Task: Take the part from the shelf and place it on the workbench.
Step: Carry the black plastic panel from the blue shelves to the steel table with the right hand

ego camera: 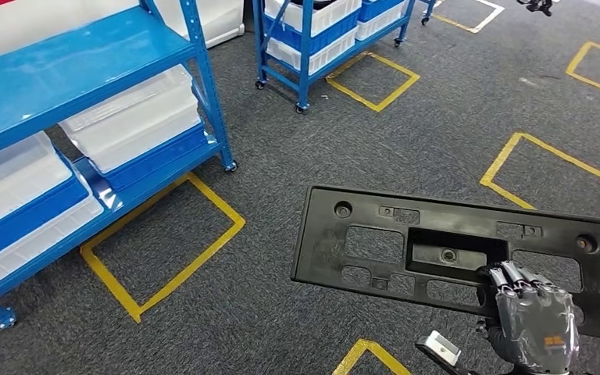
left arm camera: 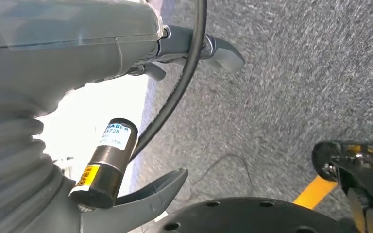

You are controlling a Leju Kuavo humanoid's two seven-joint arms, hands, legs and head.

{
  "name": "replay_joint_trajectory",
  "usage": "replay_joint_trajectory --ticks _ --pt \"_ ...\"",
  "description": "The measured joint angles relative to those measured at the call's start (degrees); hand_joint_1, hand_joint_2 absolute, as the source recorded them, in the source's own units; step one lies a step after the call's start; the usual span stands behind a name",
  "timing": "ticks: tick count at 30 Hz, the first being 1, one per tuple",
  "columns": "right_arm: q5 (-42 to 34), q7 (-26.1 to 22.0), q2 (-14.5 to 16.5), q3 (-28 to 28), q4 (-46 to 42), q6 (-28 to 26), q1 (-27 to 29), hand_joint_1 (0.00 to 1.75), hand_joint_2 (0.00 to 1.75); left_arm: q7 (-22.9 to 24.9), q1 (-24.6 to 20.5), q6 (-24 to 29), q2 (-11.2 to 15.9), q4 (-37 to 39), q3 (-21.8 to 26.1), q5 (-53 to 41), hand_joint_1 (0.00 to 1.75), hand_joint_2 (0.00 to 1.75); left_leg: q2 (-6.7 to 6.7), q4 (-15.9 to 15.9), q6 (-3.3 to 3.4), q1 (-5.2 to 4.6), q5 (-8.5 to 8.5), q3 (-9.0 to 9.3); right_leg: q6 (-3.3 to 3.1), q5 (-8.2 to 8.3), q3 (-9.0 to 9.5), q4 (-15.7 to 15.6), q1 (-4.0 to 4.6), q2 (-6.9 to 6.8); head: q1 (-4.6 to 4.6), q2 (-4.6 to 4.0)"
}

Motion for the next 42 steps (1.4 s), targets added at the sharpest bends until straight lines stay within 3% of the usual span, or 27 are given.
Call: replay_joint_trajectory --ticks 1,2,4,6,7,9,11,13,15,16,17,18,20,22,24,25,27,29,31,32,33,35,37,40,42 --pt "0.16 0.08 0.04 0.02 0.00 -0.01 0.11 1.75 1.75 0.04 0.00 -0.01 0.02 0.00 0.00 -0.02 0.00 1.75 0.76 0.01 -0.08 0.01 -0.08 0.00 0.11 0.33 -0.03 0.35 -0.14 -0.20 0.00 0.00" --pt "0.24 0.15 0.07 0.04 -0.01 -0.03 0.19 1.75 1.75 0.07 -0.01 -0.01 0.03 0.01 0.00 -0.02 0.00 1.75 1.49 0.02 -0.21 0.03 -0.19 0.08 0.17 1.55 1.03 -1.33 -0.27 -0.48 0.01 0.00" --pt "0.28 0.28 0.08 0.03 -0.10 -0.17 0.35 1.75 1.75 0.10 -0.05 0.04 0.02 0.01 0.01 0.04 0.00 1.75 2.72 0.09 -0.70 -0.02 -0.55 0.42 0.11 4.63 5.29 -8.64 -0.21 -2.38 0.01 0.00" --pt "0.28 0.49 0.08 0.02 -0.39 -0.49 0.60 1.75 1.75 0.15 -0.08 0.19 0.03 0.00 0.04 0.13 0.00 1.75 3.68 0.26 -1.36 -0.30 -1.03 0.78 -0.45 5.86 7.97 -13.62 0.18 -3.91 -0.07 0.00" --pt "0.28 0.59 0.08 -0.01 -0.55 -0.64 0.72 1.75 1.75 0.19 -0.11 0.26 0.04 0.00 0.10 0.15 0.00 1.75 4.15 0.29 -1.68 -0.46 -1.24 0.95 -0.80 5.65 8.15 -14.19 0.41 -3.94 -0.10 0.00" --pt "0.27 0.77 0.08 -0.12 -0.90 -0.83 1.18 1.75 1.75 0.27 -0.25 0.31 0.06 0.00 0.25 0.14 0.00 1.75 4.76 0.41 -2.32 -0.36 -1.71 1.30 -1.55 5.66 8.06 -14.20 0.39 -2.54 -0.15 0.00" --pt "0.25 0.86 0.07 -0.26 -1.29 -0.97 1.61 1.75 1.75 0.39 -0.31 0.20 0.07 0.00 0.36 0.13 0.00 1.75 2.69 2.49 -2.85 -0.06 -3.44 0.66 -2.32 5.72 8.12 -14.34 0.30 -1.37 -0.15 0.00" --pt "0.21 0.91 0.08 -0.32 -1.62 -1.13 1.73 1.75 1.75 0.51 -0.20 0.10 0.07 0.00 0.41 0.12 0.00 1.75 -0.54 9.08 -2.96 0.05 -7.17 -2.35 -2.91 5.74 8.12 -14.41 0.40 -0.30 -0.17 0.00" --pt "0.19 0.94 0.09 -0.33 -1.73 -1.22 1.78 1.75 1.75 0.56 -0.08 0.09 0.07 0.00 0.45 0.11 0.00 1.75 -1.70 16.73 -2.76 0.02 -10.07 -6.21 -3.18 5.70 8.12 -14.38 0.70 1.02 -0.17 0.00" --pt "0.19 0.94 0.09 -0.33 -1.76 -1.24 1.84 1.75 1.75 0.59 -0.05 0.08 0.08 0.00 0.48 0.10 0.00 1.75 -1.82 18.17 -2.57 0.00 -9.85 -7.14 -3.23 5.68 8.19 -14.36 0.85 1.84 -0.17 0.00" --pt "0.16 0.96 0.09 -0.37 -1.83 -1.26 1.93 1.75 1.75 0.62 -0.03 0.06 0.08 0.00 0.52 0.10 0.00 1.75 -1.94 17.40 -2.30 -0.03 -8.47 -7.08 -3.26 5.66 8.30 -14.32 0.99 2.71 -0.17 0.00" --pt "0.10 0.99 0.08 -0.46 -1.97 -1.34 2.06 1.75 1.75 0.64 -0.02 0.03 0.08 0.00 0.57 0.09 0.00 1.75 -2.33 14.42 -1.94 -0.11 -6.15 -5.99 -3.28 5.63 8.48 -14.29 1.08 3.56 -0.17 0.00" --pt "-0.18 1.06 0.06 -0.97 -2.51 -1.69 2.41 1.75 1.75 0.66 0.05 -0.05 0.14 0.01 0.72 0.08 0.00 1.75 -4.77 6.62 -1.06 -0.22 -1.69 -3.05 -3.23 5.55 8.62 -14.17 1.14 5.08 -0.13 0.00" --pt "-0.70 1.07 0.01 -1.91 -3.30 -2.05 2.89 1.75 1.75 0.65 0.00 -0.15 0.19 0.02 0.83 0.07 0.00 1.75 -6.69 2.31 -0.67 -0.34 -0.37 -1.44 -2.79 5.62 8.22 -14.02 0.86 6.34 -0.16 0.00" --pt "-1.15 1.06 -0.07 -3.22 -4.26 -2.25 3.81 1.75 1.75 0.62 -0.19 -0.22 0.19 0.02 0.89 0.10 0.00 1.75 -6.03 1.36 -0.57 -0.43 -0.47 -0.98 -1.95 5.94 7.78 -14.17 0.57 7.72 -0.21 0.00" --pt "-1.24 1.02 -0.14 -4.02 -4.80 -2.32 4.47 1.75 1.75 0.60 -0.21 -0.26 0.15 0.02 0.91 0.16 0.00 1.75 -5.29 0.91 -0.38 -0.39 -0.24 -0.66 -1.58 5.87 7.62 -14.02 0.57 7.39 -0.18 0.00" --pt "-1.23 0.91 -0.45 -5.69 -6.02 -2.44 5.51 1.75 1.75 0.54 -0.11 -0.36 0.08 0.01 1.01 0.38 0.00 1.75 -3.70 -0.14 0.17 -0.20 0.20 -0.07 -1.08 4.26 6.44 -11.53 0.79 4.49 -0.03 0.00" --pt "-1.36 0.63 -0.67 -7.55 -7.42 -2.51 6.49 1.75 1.75 0.50 0.02 -0.48 0.05 0.00 1.24 0.61 0.00 1.75 -2.07 -0.40 0.51 -0.33 0.18 0.13 -0.67 0.78 3.04 -4.74 0.61 1.13 0.08 0.00" --pt "-1.66 0.25 -0.69 -9.28 -8.54 -2.53 7.58 1.75 1.75 0.49 0.07 -0.55 0.04 0.00 1.41 0.74 0.00 1.75 -0.41 -0.29 0.45 -0.43 -0.09 0.15 -0.23 -0.96 0.09 0.93 0.23 0.12 0.08 0.00" --pt "-1.79 0.13 -0.69 -9.99 -8.96 -2.54 8.08 1.75 1.75 0.49 0.07 -0.58 0.04 0.01 1.44 0.78 0.00 1.75 0.39 -0.24 0.34 -0.43 -0.25 0.21 -0.05 -0.19 0.22 0.70 0.04 -0.14 0.08 0.00" --pt "-1.88 0.05 -0.71 -10.60 -9.35 -2.54 8.50 1.75 1.75 0.49 0.07 -0.61 -0.01 0.01 1.45 0.82 0.00 1.75 1.18 -0.20 0.18 -0.40 -0.45 0.36 0.10 1.48 1.58 -1.79 -0.11 -0.57 0.08 0.00" --pt "-1.93 -0.02 -0.75 -11.55 -10.05 -2.54 9.01 1.75 1.75 0.49 0.02 -0.66 -0.11 0.02 1.49 0.85 0.00 1.75 2.51 -0.06 -0.35 -0.53 -1.00 0.83 0.12 4.83 6.08 -9.79 -0.11 -2.75 0.07 0.00" --pt "-1.93 -0.16 -0.77 -12.28 -10.62 -2.54 9.38 1.75 1.75 0.49 -0.06 -0.67 -0.18 0.01 1.58 0.86 0.00 1.75 3.52 0.07 -1.04 -0.77 -1.54 1.31 -0.39 5.81 8.48 -14.13 0.22 -4.13 0.02 0.00" --pt "-2.40 -0.81 -0.76 -13.86 -11.65 -2.48 10.60 1.75 1.75 0.54 -0.36 -0.62 -0.24 0.01 1.72 0.64 0.00 1.75 4.47 0.24 -1.88 -0.78 -2.11 1.87 -1.36 5.75 8.32 -14.42 0.37 -2.67 -0.02 0.00" --pt "-3.90 -2.14 -0.72 -15.51 -12.68 -2.21 11.63 1.75 1.75 0.63 -0.42 -0.57 -0.28 0.00 1.75 0.32 0.00 1.75 2.24 2.64 -2.40 -0.57 -3.96 1.00 -2.08 5.96 8.30 -14.66 0.13 -1.57 -0.05 0.00"
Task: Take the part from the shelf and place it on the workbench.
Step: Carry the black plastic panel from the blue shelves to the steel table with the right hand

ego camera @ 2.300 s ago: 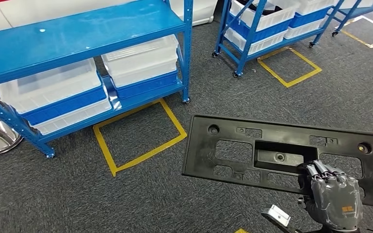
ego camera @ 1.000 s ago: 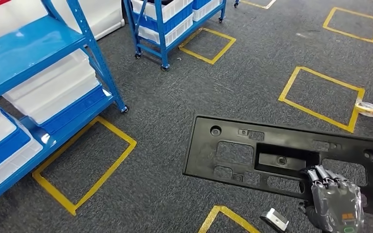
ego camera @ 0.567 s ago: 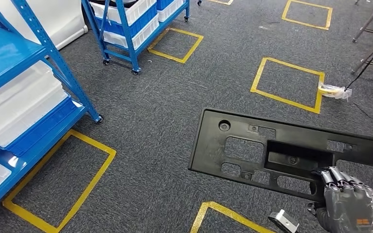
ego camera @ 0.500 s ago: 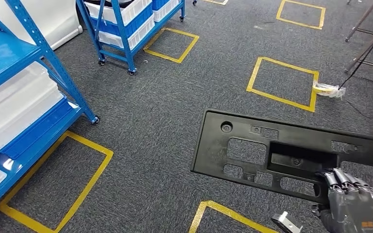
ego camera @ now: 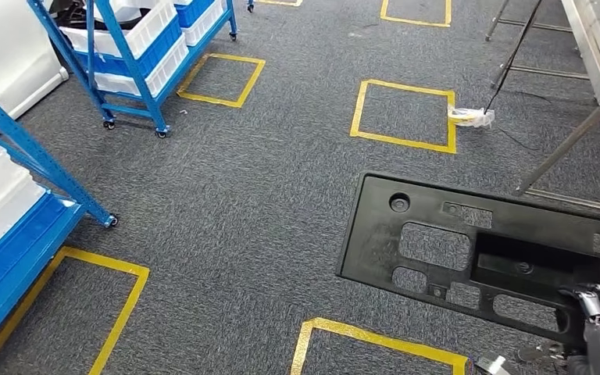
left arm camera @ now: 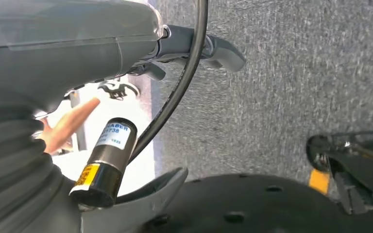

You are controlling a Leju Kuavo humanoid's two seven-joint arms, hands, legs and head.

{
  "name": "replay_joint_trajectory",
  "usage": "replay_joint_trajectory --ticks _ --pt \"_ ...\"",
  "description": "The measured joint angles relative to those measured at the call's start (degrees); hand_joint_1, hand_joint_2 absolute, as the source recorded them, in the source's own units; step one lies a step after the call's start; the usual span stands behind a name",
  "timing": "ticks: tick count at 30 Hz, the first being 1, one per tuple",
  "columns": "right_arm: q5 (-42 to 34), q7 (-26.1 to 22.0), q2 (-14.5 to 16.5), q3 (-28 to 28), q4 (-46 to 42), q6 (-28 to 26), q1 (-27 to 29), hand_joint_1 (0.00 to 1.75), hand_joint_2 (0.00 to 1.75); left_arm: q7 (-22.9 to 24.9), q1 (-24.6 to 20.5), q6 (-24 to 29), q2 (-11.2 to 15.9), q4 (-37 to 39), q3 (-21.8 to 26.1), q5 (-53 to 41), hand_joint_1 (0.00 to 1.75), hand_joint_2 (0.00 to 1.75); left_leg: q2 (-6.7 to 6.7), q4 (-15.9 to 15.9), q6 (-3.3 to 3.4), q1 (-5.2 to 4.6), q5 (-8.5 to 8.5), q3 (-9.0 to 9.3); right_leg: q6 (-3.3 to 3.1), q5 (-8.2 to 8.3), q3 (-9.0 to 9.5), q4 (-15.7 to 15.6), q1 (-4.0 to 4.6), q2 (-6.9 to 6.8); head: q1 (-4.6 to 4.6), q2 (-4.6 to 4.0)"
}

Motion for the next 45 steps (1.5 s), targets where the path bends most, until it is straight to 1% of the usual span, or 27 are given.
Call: replay_joint_trajectory --ticks 2,3,4,5,7,9,11,13,15,17,19,20,21,23,25,26,29,31,33,35,36,37,38,40,42,44,45 --pt "-1.88 -2.07 0.23 -2.00 -0.89 0.54 0.63 1.75 1.75 0.04 0.16 0.01 -0.02 0.00 0.07 -0.19 0.00 1.75 -3.06 6.95 -0.17 0.13 -3.80 -3.23 -0.56 0.08 -0.08 -0.08 0.04 1.12 -0.03 0.00" --pt "-2.60 -3.05 0.45 -3.09 -1.20 0.83 0.90 1.75 1.75 0.06 0.25 -0.03 -0.02 0.00 0.11 -0.21 0.00 1.75 -3.69 10.99 -0.15 0.14 -5.44 -5.21 -0.71 0.09 -0.13 -0.05 0.19 1.76 -0.04 0.00" --pt "-3.08 -3.82 0.68 -4.16 -1.42 1.09 1.16 1.75 1.75 0.08 0.31 -0.08 -0.02 0.00 0.15 -0.21 0.00 1.75 -3.94 13.92 -0.09 0.14 -6.17 -6.74 -0.75 0.08 -0.13 -0.02 0.32 2.50 -0.04 0.00" --pt "-3.37 -4.40 0.91 -5.17 -1.57 1.32 1.38 1.75 1.75 0.10 0.36 -0.15 -0.02 0.00 0.19 -0.21 0.00 1.75 -4.04 14.75 0.02 0.14 -5.60 -7.36 -0.76 0.07 -0.11 0.05 0.41 3.29 -0.04 0.00" --pt "-3.54 -5.11 1.35 -6.80 -1.66 1.71 1.49 1.75 1.75 0.13 0.39 -0.26 -0.02 0.01 0.33 -0.19 0.00 1.75 -4.61 9.82 0.35 0.16 -1.52 -5.59 -0.73 0.05 -0.06 0.27 0.45 4.93 -0.04 0.00" --pt "-3.19 -5.74 1.81 -7.78 -1.70 2.14 1.20 1.75 1.75 0.13 0.36 -0.31 -0.01 0.01 0.50 -0.08 0.00 1.75 -6.56 2.44 0.73 0.23 1.77 -2.61 -0.51 0.02 -0.24 0.63 0.48 6.50 -0.02 0.00" --pt "-2.00 -6.11 2.28 -7.96 -1.69 2.62 0.63 1.75 1.75 0.09 0.22 -0.30 -0.01 0.00 0.60 0.10 0.00 1.75 -7.62 -0.77 1.06 0.18 2.30 -1.40 0.10 0.16 -0.61 0.79 0.38 7.80 -0.01 0.00" --pt "-0.68 -6.16 2.73 -7.77 -1.63 2.85 0.26 1.75 1.75 0.06 -0.01 -0.30 -0.02 0.00 0.63 0.20 0.00 1.75 -6.63 -1.34 1.65 0.10 2.58 -1.21 0.90 0.43 -0.91 0.71 0.15 8.70 -0.02 0.00" --pt "-0.01 -6.11 3.09 -7.58 -1.54 2.89 0.00 1.75 1.75 0.07 -0.12 -0.29 -0.04 0.00 0.64 0.21 0.00 1.75 -5.34 -2.14 2.50 0.17 3.19 -0.85 1.42 -0.55 -1.70 2.09 0.21 6.64 0.08 0.00" --pt "0.35 -5.99 3.37 -7.35 -1.40 2.88 -0.54 1.75 1.75 0.09 0.03 -0.21 -0.04 0.00 0.67 0.22 0.00 1.75 -3.94 -2.56 2.99 0.10 3.54 -0.81 1.89 -4.04 -4.39 7.78 0.22 3.05 0.19 0.00" --pt "0.97 -5.68 3.66 -6.99 -1.17 2.84 -0.90 1.75 1.75 0.15 0.24 -0.05 -0.04 0.00 0.76 0.22 0.00 1.75 -2.58 -2.53 3.06 -0.06 3.55 -1.02 2.42 -7.07 -7.46 14.43 -0.08 1.68 0.20 0.00" --pt "1.42 -5.41 3.81 -6.73 -1.02 2.80 -0.91 1.75 1.75 0.18 0.29 0.02 -0.04 0.00 0.84 0.22 0.00 1.75 -1.90 -2.51 3.00 -0.09 3.49 -1.05 2.62 -7.12 -7.87 15.57 -0.24 1.49 0.19 0.00" --pt "1.81 -5.15 3.94 -6.44 -0.88 2.77 -0.91 1.75 1.75 0.20 0.31 0.07 -0.04 0.00 0.92 0.22 0.00 1.75 -1.23 -2.50 2.89 -0.09 3.40 -1.02 2.77 -6.11 -7.14 14.50 -0.37 1.29 0.20 0.00" --pt "2.27 -4.78 4.14 -5.89 -0.69 2.72 -0.93 1.75 1.75 0.21 0.27 0.12 -0.05 0.00 1.03 0.22 0.00 1.75 0.09 -2.42 2.50 -0.08 3.06 -0.73 2.85 -2.77 -3.05 7.27 -0.52 -0.19 0.20 0.00" --pt "2.37 -4.64 4.28 -5.54 -0.59 2.69 -1.01 1.75 1.75 0.21 0.23 0.17 -0.05 0.00 1.05 0.22 0.00 1.75 1.12 -2.27 1.89 -0.25 2.59 -0.33 2.35 -0.95 0.23 1.40 -0.20 -2.17 0.18 0.00" --pt "2.45 -4.57 4.33 -5.40 -0.55 2.67 -1.05 1.75 1.75 0.21 0.20 0.20 -0.04 0.00 1.06 0.23 0.00 1.75 1.56 -2.18 1.58 -0.33 2.39 -0.12 1.95 -0.87 0.74 0.35 0.03 -2.64 0.16 0.00" --pt "2.92 -4.26 4.50 -4.91 -0.50 2.56 -0.97 1.75 1.75 0.22 -0.05 0.10 -0.04 0.00 1.09 0.24 0.00 1.75 2.63 -2.14 0.59 -0.25 1.84 0.52 0.71 -0.79 0.74 0.19 0.25 -1.01 0.14 0.00" --pt "3.09 -4.06 4.60 -4.74 -0.50 2.47 -0.95 1.75 1.75 0.28 -0.16 0.02 -0.06 0.01 1.11 0.21 0.00 1.75 0.44 0.16 0.02 0.00 -0.03 -0.27 -0.09 -0.61 0.93 -0.16 -0.02 0.20 0.10 0.00" --pt "3.15 -3.89 4.68 -4.59 -0.49 2.39 -1.06 1.75 1.75 0.39 -0.07 -0.06 -0.07 0.01 1.11 0.19 0.00 1.75 -2.93 7.10 -0.18 0.18 -3.70 -3.60 -0.68 -0.52 0.88 -0.25 0.00 1.37 0.03 0.00" --pt "3.15 -3.79 4.75 -4.39 -0.45 2.38 -1.10 1.75 1.75 0.50 0.05 -0.13 -0.05 0.00 1.11 0.17 0.00 1.75 -4.03 13.91 -0.10 0.20 -5.88 -7.21 -0.89 -0.53 0.79 -0.19 0.24 2.80 0.02 0.00" --pt "3.16 -3.77 4.77 -4.29 -0.44 2.38 -1.09 1.75 1.75 0.54 0.11 -0.14 -0.05 0.01 1.12 0.17 0.00 1.75 -4.14 14.66 0.02 0.19 -5.28 -7.82 -0.91 -0.55 0.84 -0.16 0.33 3.62 0.03 0.00" --pt "3.17 -3.74 4.79 -4.21 -0.42 2.38 -1.09 1.75 1.75 0.56 0.15 -0.14 -0.04 0.01 1.13 0.16 0.00 1.75 -4.33 13.27 0.21 0.19 -3.65 -7.43 -0.91 -0.56 0.93 -0.12 0.39 4.43 0.02 0.00" --pt "3.21 -3.70 4.80 -4.15 -0.41 2.37 -1.09 1.75 1.75 0.58 0.19 -0.14 -0.04 0.01 1.13 0.15 0.00 1.75 -4.99 9.89 0.46 0.18 -1.19 -6.13 -0.89 -0.59 1.03 -0.08 0.40 5.24 0.02 0.00" --pt "3.56 -3.44 4.84 -3.92 -0.40 2.28 -1.13 1.75 1.75 0.66 0.30 -0.17 -0.02 0.00 1.14 0.07 0.00 1.75 -8.08 2.64 1.05 0.26 2.43 -3.31 -0.69 -0.63 0.94 0.11 0.40 6.69 0.05 0.00" --pt "4.20 -2.91 4.96 -3.49 -0.33 2.12 -1.09 1.75 1.75 0.78 0.26 -0.27 0.03 0.00 1.14 -0.11 0.00 1.75 -10.04 -0.75 1.42 0.16 3.18 -2.03 -0.01 -0.43 0.34 0.27 0.13 8.09 0.09 0.00" --pt "4.72 -2.18 5.05 -3.19 -0.28 1.99 -0.78 1.75 1.75 0.88 0.13 -0.32 0.04 0.00 1.14 -0.32 0.00 1.75 -8.85 -1.58 1.87 0.09 3.35 -1.69 0.83 -0.19 -0.16 0.32 -0.21 9.03 0.08 0.00" --pt "4.74 -1.75 5.05 -3.15 -0.27 1.95 -0.56 1.75 1.75 0.93 0.13 -0.32 0.03 0.00 1.15 -0.44 0.00 1.75 -8.06 -2.09 2.25 0.16 3.59 -1.45 1.09 -0.48 -0.40 0.74 -0.15 8.20 0.12 0.00"
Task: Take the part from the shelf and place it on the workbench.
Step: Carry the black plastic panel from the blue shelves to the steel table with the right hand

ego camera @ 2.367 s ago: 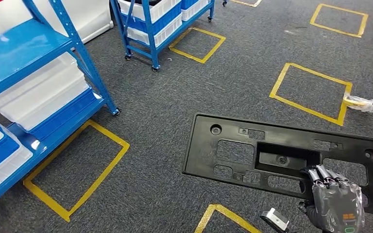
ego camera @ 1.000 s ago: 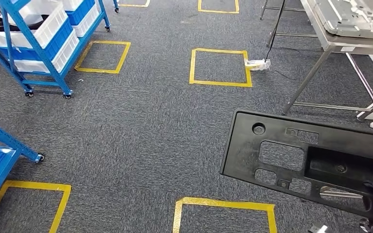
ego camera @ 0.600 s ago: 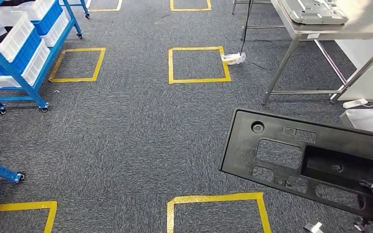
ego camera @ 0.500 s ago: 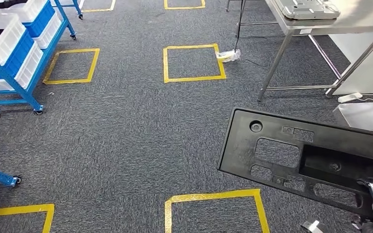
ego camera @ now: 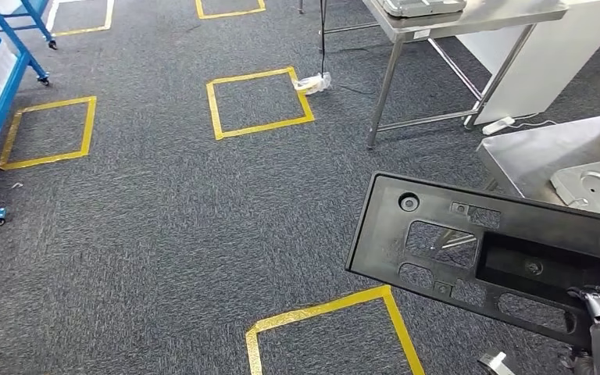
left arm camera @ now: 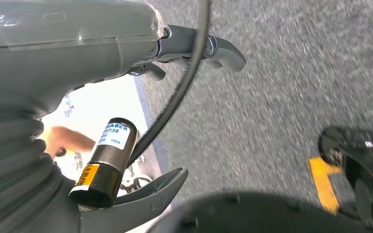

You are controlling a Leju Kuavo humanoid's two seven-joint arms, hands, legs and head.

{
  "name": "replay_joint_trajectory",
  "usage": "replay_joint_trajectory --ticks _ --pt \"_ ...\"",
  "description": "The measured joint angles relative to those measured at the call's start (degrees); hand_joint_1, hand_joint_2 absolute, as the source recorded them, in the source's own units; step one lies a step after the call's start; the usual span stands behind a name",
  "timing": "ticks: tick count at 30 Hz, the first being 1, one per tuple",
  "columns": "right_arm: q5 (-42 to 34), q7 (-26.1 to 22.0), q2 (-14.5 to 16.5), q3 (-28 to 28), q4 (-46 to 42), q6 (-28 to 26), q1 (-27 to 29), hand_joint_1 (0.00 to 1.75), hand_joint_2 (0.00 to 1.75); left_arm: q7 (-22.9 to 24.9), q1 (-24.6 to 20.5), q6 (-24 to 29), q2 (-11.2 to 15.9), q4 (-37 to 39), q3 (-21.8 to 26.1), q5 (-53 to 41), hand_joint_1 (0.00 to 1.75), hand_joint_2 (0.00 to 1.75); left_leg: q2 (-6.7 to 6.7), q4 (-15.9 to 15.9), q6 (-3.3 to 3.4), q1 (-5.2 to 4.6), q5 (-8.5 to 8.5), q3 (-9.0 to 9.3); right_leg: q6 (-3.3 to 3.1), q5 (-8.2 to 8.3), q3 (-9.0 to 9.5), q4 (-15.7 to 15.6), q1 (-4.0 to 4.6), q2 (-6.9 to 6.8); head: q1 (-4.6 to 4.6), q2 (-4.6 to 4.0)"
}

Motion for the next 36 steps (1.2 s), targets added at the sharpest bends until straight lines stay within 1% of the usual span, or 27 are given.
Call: replay_joint_trajectory --ticks 1,3,5,6,7,8,9,11,12,14,15,16,17,18,19,20,21,22,23,24,26,28,30,32,34,35,36 --pt "-0.19 0.45 -0.06 0.01 0.01 -0.03 0.16 1.75 1.75 0.03 0.02 -0.01 -0.01 0.00 0.01 -0.19 0.00 1.75 0.85 -0.51 0.38 0.08 0.27 0.25 0.19 -0.77 -0.57 1.17 0.10 -1.47 0.05 0.00" --pt "-1.71 0.98 -0.37 -0.09 0.00 0.10 0.47 1.75 1.75 0.08 0.13 -0.03 -0.01 0.00 0.00 -0.62 0.00 1.75 2.55 -1.01 0.85 0.04 0.46 0.48 0.53 -3.85 -3.37 6.83 0.25 -5.10 0.21 0.00" --pt "-4.60 0.38 -0.80 -0.78 -0.02 0.85 1.04 1.75 1.75 0.02 0.18 -0.05 -0.01 0.00 -0.01 -0.95 0.00 1.75 4.30 -0.92 0.95 -0.07 0.29 0.43 0.99 -6.29 -6.63 13.25 0.03 -6.38 0.24 0.00" --pt "-6.24 -0.45 -0.97 -1.56 -0.02 1.48 1.36 1.75 1.75 -0.05 0.17 -0.06 -0.01 0.00 -0.01 -1.04 0.00 1.75 5.16 -0.85 0.90 -0.08 0.15 0.43 1.20 -6.14 -7.11 14.24 -0.12 -6.59 0.24 0.00" --pt "-7.80 -1.53 -1.10 -2.61 -0.03 2.18 1.58 1.75 1.75 -0.15 0.15 -0.08 -0.02 0.01 -0.01 -1.05 0.00 1.75 5.95 -0.78 0.81 -0.06 -0.02 0.46 1.38 -5.05 -6.50 13.15 -0.25 -6.81 0.24 0.00" --pt "-9.16 -2.74 -1.19 -3.98 -0.07 2.88 1.69 1.75 1.75 -0.27 0.11 -0.11 -0.03 0.01 -0.01 -1.05 0.00 1.75 6.70 -0.70 0.65 -0.03 -0.22 0.55 1.51 -3.26 -4.71 9.95 -0.35 -7.33 0.24 0.00" --pt "-10.10 -3.86 -1.21 -5.34 -0.11 3.45 1.69 1.75 1.75 -0.39 0.08 -0.15 -0.05 0.01 -0.01 -1.04 0.00 1.75 7.40 -0.56 0.41 -0.03 -0.45 0.72 1.52 -1.72 -2.51 5.84 -0.38 -8.45 0.25 0.00" --pt "-11.00 -5.63 -1.17 -7.56 -0.22 4.32 1.58 1.75 1.75 -0.55 0.01 -0.27 -0.07 0.00 -0.01 -1.04 0.00 1.75 8.48 -0.32 -0.27 -0.22 -1.03 1.08 1.10 -0.01 0.71 0.02 -0.14 -10.09 0.24 0.00" --pt "-11.04 -6.23 -1.10 -8.24 -0.25 4.59 1.50 1.75 1.75 -0.64 -0.07 -0.34 -0.06 0.00 -0.01 -1.05 0.00 1.75 8.97 -0.28 -0.63 -0.32 -1.28 1.30 0.74 -0.05 1.15 -0.87 0.05 -10.30 0.22 0.00" --pt "-10.89 -7.07 -0.90 -9.12 -0.25 4.91 1.40 1.75 1.75 -0.84 -0.31 -0.46 -0.05 0.00 -0.01 -1.03 0.00 1.75 9.87 -0.33 -1.24 -0.36 -1.67 1.73 -0.02 -0.03 1.16 -0.88 0.15 -9.03 0.19 0.00" --pt "-10.79 -7.29 -0.77 -9.47 -0.25 4.96 1.35 1.75 1.75 -0.93 -0.42 -0.49 -0.05 0.00 -0.01 -1.02 0.00 1.75 9.52 0.06 -1.55 -0.24 -2.11 1.80 -0.39 0.06 1.19 -0.99 0.07 -8.48 0.18 0.00" --pt "-10.70 -7.41 -0.64 -9.75 -0.24 5.02 1.20 1.75 1.75 -0.96 -0.46 -0.51 -0.05 0.00 -0.01 -1.01 0.00 1.75 8.55 1.28 -1.80 -0.11 -3.09 1.45 -0.80 0.18 1.22 -1.12 -0.03 -7.94 0.14 0.00" --pt "-10.59 -7.45 -0.52 -9.97 -0.24 5.10 0.98 1.75 1.75 -0.98 -0.47 -0.54 -0.05 0.00 -0.01 -1.00 0.00 1.75 7.20 3.56 -2.01 0.02 -4.62 0.52 -1.18 0.31 1.25 -1.24 -0.14 -7.42 0.12 0.00" --pt "-10.43 -7.47 -0.39 -10.10 -0.22 5.22 0.74 1.75 1.75 -0.99 -0.41 -0.57 -0.05 0.00 -0.01 -0.99 0.00 1.75 5.63 6.93 -2.11 0.16 -6.57 -1.02 -1.42 0.36 1.20 -1.25 -0.10 -6.95 0.09 0.00" --pt "-10.26 -7.48 -0.25 -10.16 -0.21 5.36 0.50 1.75 1.75 -0.99 -0.34 -0.61 -0.05 0.00 -0.01 -0.99 0.00 1.75 4.73 10.90 -2.13 0.19 -8.53 -2.96 -1.61 0.36 1.13 -1.21 -0.03 -6.44 0.07 0.00" --pt "-10.11 -7.50 -0.09 -10.18 -0.20 5.49 0.39 1.75 1.75 -1.00 -0.27 -0.66 -0.04 0.00 -0.01 -0.99 0.00 1.75 4.28 14.46 -2.14 0.19 -9.79 -4.80 -1.69 0.34 1.09 -1.14 0.06 -5.83 0.07 0.00" --pt "-10.02 -7.52 0.07 -10.20 -0.20 5.63 0.35 1.75 1.75 -0.99 -0.21 -0.68 -0.04 0.00 -0.01 -1.00 0.00 1.75 4.09 16.59 -2.10 0.18 -10.05 -6.01 -1.75 0.30 1.08 -1.05 0.15 -5.17 0.07 0.00" --pt "-9.98 -7.53 0.24 -10.23 -0.19 5.79 0.32 1.75 1.75 -0.97 -0.16 -0.70 -0.04 0.00 0.00 -1.02 0.00 1.75 4.00 16.57 -1.99 0.18 -9.10 -6.26 -1.78 0.25 1.10 -0.95 0.21 -4.44 0.07 0.00" --pt "-9.89 -7.50 0.39 -10.28 -0.16 5.99 0.26 1.75 1.75 -0.95 -0.13 -0.71 -0.04 0.00 0.01 -1.05 0.00 1.75 3.77 14.23 -1.82 0.19 -7.08 -5.42 -1.75 0.19 1.15 -0.84 0.24 -3.68 0.07 0.00" --pt "-9.76 -7.42 0.54 -10.37 -0.11 6.27 0.16 1.75 1.75 -0.93 -0.10 -0.71 -0.04 0.00 0.01 -1.09 0.00 1.75 3.11 10.30 -1.59 0.20 -4.61 -3.82 -1.68 0.12 1.20 -0.74 0.24 -2.95 0.07 0.00" --pt "-9.42 -7.21 0.79 -10.56 0.10 6.91 -0.20 1.75 1.75 -0.91 -0.09 -0.73 -0.04 0.00 0.00 -1.18 0.00 1.75 1.06 3.39 -1.16 0.17 -1.51 -1.05 -1.30 0.04 1.09 -0.46 0.31 -1.68 0.07 0.00" --pt "-9.38 -7.07 0.94 -10.66 0.45 7.41 -0.60 1.75 1.75 -0.90 -0.21 -0.76 -0.04 0.00 -0.01 -1.31 0.00 1.75 0.41 1.29 -0.77 -0.06 -1.07 -0.24 -0.58 0.16 0.81 -0.43 0.23 -0.65 0.09 0.00" --pt "-9.62 -7.03 1.05 -10.70 0.85 7.58 -0.86 1.75 1.75 -0.90 -0.38 -0.79 -0.08 0.01 -0.01 -1.49 0.00 1.75 1.61 0.76 -0.05 -0.15 -0.62 0.02 0.21 0.37 0.65 -0.65 0.00 -0.16 0.12 0.00" --pt "-9.85 -6.97 1.13 -10.74 1.21 7.59 -1.33 1.75 1.75 -0.90 -0.39 -0.81 -0.11 0.01 -0.01 -1.58 0.00 1.75 2.95 -0.06 0.79 0.03 -0.03 0.22 0.70 -0.93 -0.29 1.13 0.11 -2.47 0.20 0.00" --pt "-9.95 -6.89 1.20 -10.75 1.60 7.61 -2.08 1.75 1.75 -0.90 -0.25 -0.81 -0.12 0.00 -0.01 -1.61 0.00 1.75 4.35 -0.41 1.22 0.00 0.19 0.16 1.04 -4.41 -3.19 7.17 0.16 -5.61 0.24 0.00" --pt "-9.96 -6.87 1.23 -10.75 1.82 7.62 -2.35 1.75 1.75 -0.90 -0.17 -0.82 -0.12 0.00 -0.01 -1.61 0.00 1.75 5.04 -0.39 1.31 -0.10 0.16 0.08 1.22 -6.07 -4.95 10.83 0.08 -6.26 0.22 0.00" --pt "-9.96 -6.86 1.30 -10.74 2.06 7.63 -2.46 1.75 1.75 -0.89 -0.13 -0.83 -0.12 0.00 -0.01 -1.61 0.00 1.75 5.74 -0.38 1.34 -0.19 0.09 0.06 1.37 -6.90 -6.20 13.54 -0.01 -6.56 0.23 0.00"
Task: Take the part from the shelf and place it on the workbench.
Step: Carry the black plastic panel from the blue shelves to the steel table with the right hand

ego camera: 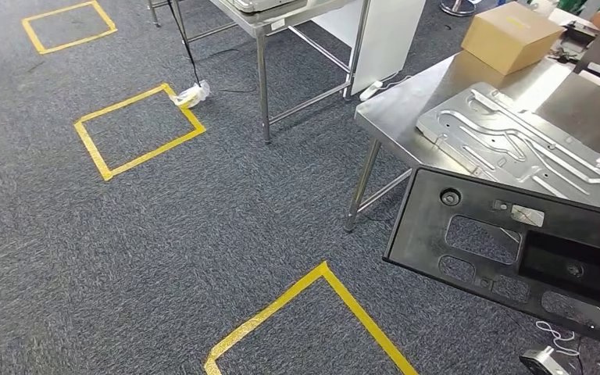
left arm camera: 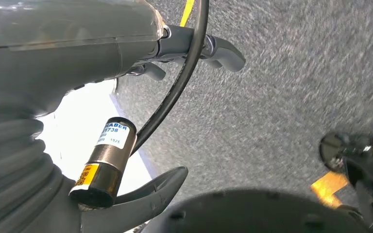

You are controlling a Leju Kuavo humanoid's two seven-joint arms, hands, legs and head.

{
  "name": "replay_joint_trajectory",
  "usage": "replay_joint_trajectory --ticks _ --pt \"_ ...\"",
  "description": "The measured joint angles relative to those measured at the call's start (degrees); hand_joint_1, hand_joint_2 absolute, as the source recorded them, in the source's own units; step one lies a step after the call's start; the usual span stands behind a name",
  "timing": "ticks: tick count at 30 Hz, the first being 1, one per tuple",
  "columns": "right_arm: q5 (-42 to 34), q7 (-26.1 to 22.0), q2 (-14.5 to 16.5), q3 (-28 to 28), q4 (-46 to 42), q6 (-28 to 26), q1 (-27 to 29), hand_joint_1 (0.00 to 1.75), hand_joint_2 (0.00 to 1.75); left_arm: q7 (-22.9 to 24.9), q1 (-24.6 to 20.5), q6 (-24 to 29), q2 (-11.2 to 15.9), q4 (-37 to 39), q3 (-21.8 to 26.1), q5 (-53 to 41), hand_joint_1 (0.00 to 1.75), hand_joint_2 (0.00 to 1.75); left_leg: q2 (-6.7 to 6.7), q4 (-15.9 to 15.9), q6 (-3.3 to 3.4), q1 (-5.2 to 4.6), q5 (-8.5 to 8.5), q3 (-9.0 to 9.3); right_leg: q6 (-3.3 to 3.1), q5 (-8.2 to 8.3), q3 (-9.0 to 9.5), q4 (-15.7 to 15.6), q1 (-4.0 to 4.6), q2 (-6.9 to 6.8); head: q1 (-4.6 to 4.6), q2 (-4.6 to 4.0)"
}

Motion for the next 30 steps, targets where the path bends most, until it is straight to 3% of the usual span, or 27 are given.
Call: replay_joint_trajectory --ticks 1,2,4,6,7,9,10,12,14,15,16,17,18,20,22,24,25,29,30 --pt "0.00 0.00 0.05 0.00 0.23 0.00 -0.02 1.75 1.75 0.00 0.02 -0.01 -0.01 0.00 0.00 0.00 0.00 1.75 0.69 0.01 0.00 -0.06 -0.09 0.03 0.09 0.23 -0.33 0.83 -0.06 -0.16 0.00 0.00" --pt "0.00 0.00 0.09 0.00 0.44 0.00 -0.02 1.75 1.75 0.00 0.02 -0.01 -0.02 0.00 0.00 0.00 0.00 1.75 1.34 0.02 -0.05 -0.08 -0.21 0.13 0.10 1.45 0.48 -0.54 -0.08 -0.41 0.00 0.00" --pt "0.00 0.01 0.12 -0.01 0.67 0.00 -0.12 1.75 1.75 0.00 -0.02 -0.01 -0.05 0.00 0.00 -0.01 0.00 1.75 2.57 0.04 -0.34 -0.15 -0.55 0.57 -0.22 5.00 4.71 -8.31 0.10 -2.29 0.00 0.00" --pt "0.00 0.09 0.13 0.01 0.84 0.07 -0.35 1.75 1.75 0.00 -0.07 -0.01 -0.06 0.00 0.00 -0.03 0.00 1.75 3.54 0.11 -0.90 -0.38 -0.93 1.04 -0.94 6.80 7.78 -14.19 0.55 -4.19 -0.02 0.00" --pt "0.00 0.22 0.13 0.02 0.93 0.14 -0.48 1.75 1.75 0.01 -0.12 -0.01 -0.05 0.00 0.00 -0.07 0.00 1.75 4.01 0.13 -1.20 -0.46 -1.06 1.23 -1.30 6.78 8.07 -14.95 0.79 -4.43 -0.03 0.00" --pt "-0.02 0.57 0.14 0.03 1.17 0.30 -0.66 1.75 1.75 0.04 -0.30 -0.02 -0.04 0.00 -0.01 -0.22 0.00 1.75 4.92 0.09 -1.81 -0.47 -1.33 1.54 -1.88 6.97 7.99 -15.00 0.77 -3.05 -0.04 0.00" --pt "-0.03 0.74 0.14 0.05 1.30 0.33 -0.75 1.75 1.75 0.08 -0.39 -0.03 -0.04 0.00 -0.01 -0.34 0.00 1.75 4.49 0.43 -2.16 -0.39 -1.73 1.56 -2.14 7.07 8.04 -15.17 0.62 -2.43 -0.05 0.00" --pt "-0.12 1.05 0.13 0.11 1.61 0.37 -1.27 1.75 1.75 0.14 -0.41 -0.03 -0.03 0.00 -0.02 -0.53 0.00 1.75 1.72 3.84 -2.82 -0.15 -4.03 0.20 -2.76 7.36 8.12 -15.54 0.22 -1.20 -0.09 0.00" --pt "-0.27 1.39 0.12 0.29 2.02 0.39 -1.92 1.75 1.75 0.15 -0.27 -0.03 0.00 0.00 -0.02 -0.58 0.00 1.75 -1.04 11.31 -3.16 0.10 -7.69 -3.38 -3.11 7.43 7.96 -15.54 0.25 0.00 -0.12 0.00" --pt "-0.33 1.57 0.13 0.46 2.28 0.43 -2.11 1.75 1.75 0.15 -0.19 -0.06 0.02 0.00 -0.02 -0.60 0.00 1.75 -1.47 14.78 -3.23 0.13 -8.89 -5.18 -3.19 7.43 7.91 -15.50 0.29 0.69 -0.12 0.00" --pt "-0.39 1.79 0.13 0.76 2.58 0.55 -2.32 1.75 1.75 0.15 -0.12 -0.12 0.04 0.00 -0.02 -0.63 0.00 1.75 -1.62 16.47 -3.23 0.14 -8.86 -6.18 -3.20 7.44 7.89 -15.44 0.31 1.45 -0.13 0.00" --pt "-0.43 2.11 0.12 1.18 2.97 0.79 -2.70 1.75 1.75 0.23 -0.06 -0.22 0.05 0.00 -0.02 -0.74 0.00 1.75 -1.70 15.90 -3.17 0.14 -7.60 -6.13 -3.20 7.44 7.90 -15.34 0.33 2.26 -0.13 0.00" --pt "-0.43 2.67 0.07 1.84 3.50 1.18 -3.37 1.75 1.75 0.37 -0.02 -0.38 0.06 0.00 -0.03 -0.96 0.00 1.75 -2.00 13.06 -3.02 0.14 -5.37 -5.02 -3.18 7.43 7.91 -15.20 0.33 3.10 -0.13 0.00" --pt "-0.51 4.44 -0.42 3.75 5.03 2.07 -5.57 1.75 1.75 0.73 0.03 -0.71 0.11 0.00 -0.11 -1.55 0.00 1.75 -3.92 5.39 -2.57 0.22 -1.43 -1.95 -2.99 7.38 7.71 -14.75 0.36 4.63 -0.11 0.00" --pt "-1.50 6.83 -1.62 6.31 7.17 3.19 -8.50 1.75 1.75 0.92 -0.11 -0.92 0.19 0.00 -0.23 -2.14 0.00 1.75 -5.54 1.57 -2.07 0.22 -0.42 -0.65 -2.40 7.48 7.16 -14.41 0.29 5.86 -0.10 0.00" --pt "-4.24 9.36 -3.41 9.00 9.89 5.40 -12.18 1.75 1.75 0.85 -0.41 -1.01 0.26 0.00 -0.45 -2.66 0.00 1.75 -5.14 1.11 -1.47 -0.02 -0.36 -0.68 -1.50 7.94 6.75 -14.74 0.08 6.96 -0.10 0.00" --pt "-5.77 10.46 -4.50 10.21 11.32 6.66 -14.16 1.75 1.75 0.78 -0.54 -1.05 0.29 0.00 -0.55 -2.84 0.00 1.75 -4.78 0.70 -1.35 -0.14 -0.12 -0.64 -1.42 8.18 6.79 -14.94 -0.01 7.25 -0.08 0.00" --pt "-8.27 12.53 -8.27 12.92 15.80 8.74 -20.65 1.75 1.75 0.64 -0.86 -1.19 0.44 0.00 -0.68 -3.10 0.00 1.75 -4.79 -0.42 -1.28 0.13 0.92 -0.52 -3.84 8.99 7.07 -16.24 0.26 6.69 0.11 0.00" --pt "-8.36 12.66 -8.77 13.38 16.47 8.85 -21.40 1.75 1.75 0.64 -0.86 -1.19 0.45 0.00 -0.68 -3.10 0.00 1.75 -4.93 -0.39 -1.17 0.10 0.97 -0.47 -3.85 9.03 7.12 -16.29 0.25 6.51 0.13 0.00"
